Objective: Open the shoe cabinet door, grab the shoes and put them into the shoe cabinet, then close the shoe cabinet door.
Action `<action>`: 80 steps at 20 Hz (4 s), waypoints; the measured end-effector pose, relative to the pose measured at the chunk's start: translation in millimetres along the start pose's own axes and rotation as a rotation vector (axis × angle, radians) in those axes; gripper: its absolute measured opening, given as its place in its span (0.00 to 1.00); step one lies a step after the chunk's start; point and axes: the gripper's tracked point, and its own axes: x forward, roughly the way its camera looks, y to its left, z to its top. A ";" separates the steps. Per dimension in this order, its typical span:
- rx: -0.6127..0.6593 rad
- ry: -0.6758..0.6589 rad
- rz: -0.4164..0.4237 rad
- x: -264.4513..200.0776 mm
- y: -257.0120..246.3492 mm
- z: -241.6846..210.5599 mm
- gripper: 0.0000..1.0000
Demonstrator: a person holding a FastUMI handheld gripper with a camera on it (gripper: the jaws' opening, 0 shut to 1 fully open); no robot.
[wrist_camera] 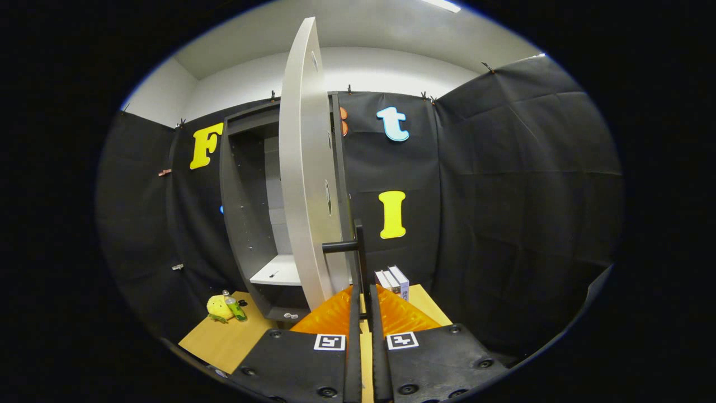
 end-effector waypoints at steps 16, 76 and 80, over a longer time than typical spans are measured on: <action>-0.110 0.154 0.230 -51.5 120.4 -92.1 0.96; -0.049 0.398 0.140 120.3 162.6 -233.2 0.05; -0.016 0.357 0.156 144.6 179.9 -164.5 0.05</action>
